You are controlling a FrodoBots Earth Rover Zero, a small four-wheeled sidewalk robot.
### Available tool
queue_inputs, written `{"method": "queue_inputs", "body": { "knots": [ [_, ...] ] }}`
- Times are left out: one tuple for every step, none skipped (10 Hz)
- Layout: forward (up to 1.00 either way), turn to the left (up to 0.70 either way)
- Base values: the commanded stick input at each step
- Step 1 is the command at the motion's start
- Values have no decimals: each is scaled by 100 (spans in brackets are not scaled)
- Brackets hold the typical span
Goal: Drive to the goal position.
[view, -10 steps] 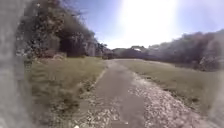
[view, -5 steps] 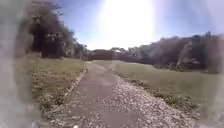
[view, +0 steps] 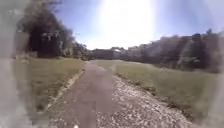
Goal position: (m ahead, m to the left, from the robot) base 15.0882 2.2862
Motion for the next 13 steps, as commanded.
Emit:
{"method": "queue_inputs", "body": {
  "knots": [
    [100, 0],
    [100, 2],
    [100, 12],
    [100, 22],
    [100, 40],
    [100, 0],
    [100, 0],
    [100, 0],
    [100, 0],
    [100, 0],
    [100, 0],
    [100, 0],
    [100, 0]
  ]
}}
